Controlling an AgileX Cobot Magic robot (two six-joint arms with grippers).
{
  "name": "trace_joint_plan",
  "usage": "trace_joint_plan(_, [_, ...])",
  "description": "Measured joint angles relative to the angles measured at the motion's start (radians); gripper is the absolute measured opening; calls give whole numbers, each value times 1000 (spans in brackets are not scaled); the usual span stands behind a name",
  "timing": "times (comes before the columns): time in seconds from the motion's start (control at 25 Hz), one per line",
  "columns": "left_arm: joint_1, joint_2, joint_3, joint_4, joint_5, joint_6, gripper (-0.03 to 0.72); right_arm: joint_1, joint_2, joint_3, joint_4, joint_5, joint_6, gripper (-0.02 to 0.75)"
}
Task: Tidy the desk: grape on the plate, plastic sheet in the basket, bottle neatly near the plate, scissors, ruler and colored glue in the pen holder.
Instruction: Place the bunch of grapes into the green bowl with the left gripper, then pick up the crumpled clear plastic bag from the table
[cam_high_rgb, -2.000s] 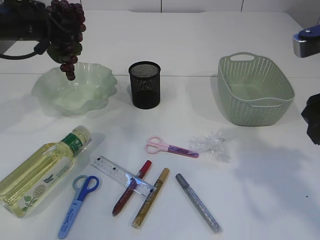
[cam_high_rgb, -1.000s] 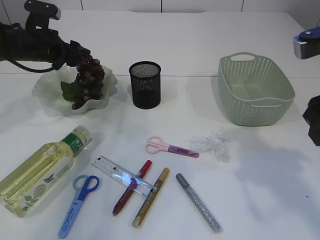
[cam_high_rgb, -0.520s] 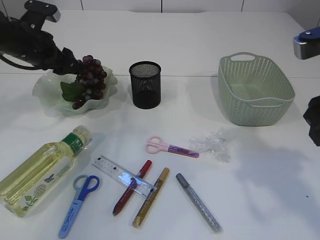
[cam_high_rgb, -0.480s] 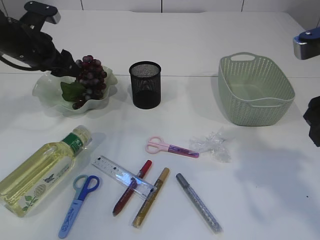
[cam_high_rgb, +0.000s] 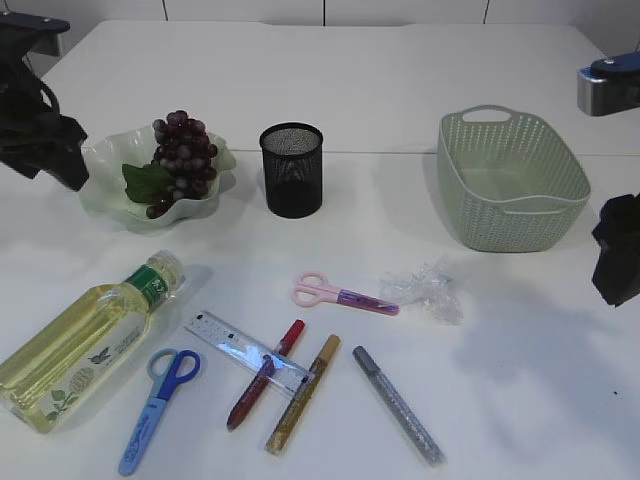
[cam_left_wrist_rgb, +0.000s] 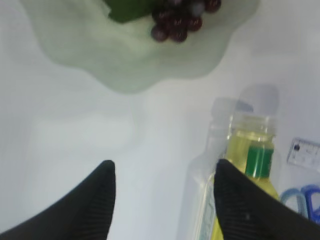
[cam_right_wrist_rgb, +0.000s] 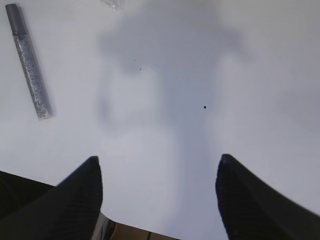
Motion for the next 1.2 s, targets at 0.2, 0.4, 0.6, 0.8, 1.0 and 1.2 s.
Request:
trace_joint_plan(0.2, [0, -23, 6, 67, 123, -91, 440, 2, -6, 0, 13, -3, -5, 548])
trace_joint_plan(0.4, [0, -116, 91, 67, 123, -131, 438, 26, -6, 0, 50, -72, -10, 548])
trace_joint_plan(0.6, [0, -246, 235, 7, 106, -136, 435, 28, 48, 0, 172, -137, -56, 549])
trace_joint_plan(0.8, [0, -382, 346, -62, 89, -138, 435, 28, 191, -56, 205, -181, -67, 549])
trace_joint_plan(1.0, [0, -477, 392, -65, 95, -138, 435, 28, 356, -149, 216, -249, -68, 552])
trace_joint_plan(1.2, [0, -510, 427, -39, 102, -138, 435, 28, 518, -229, 218, -285, -68, 601])
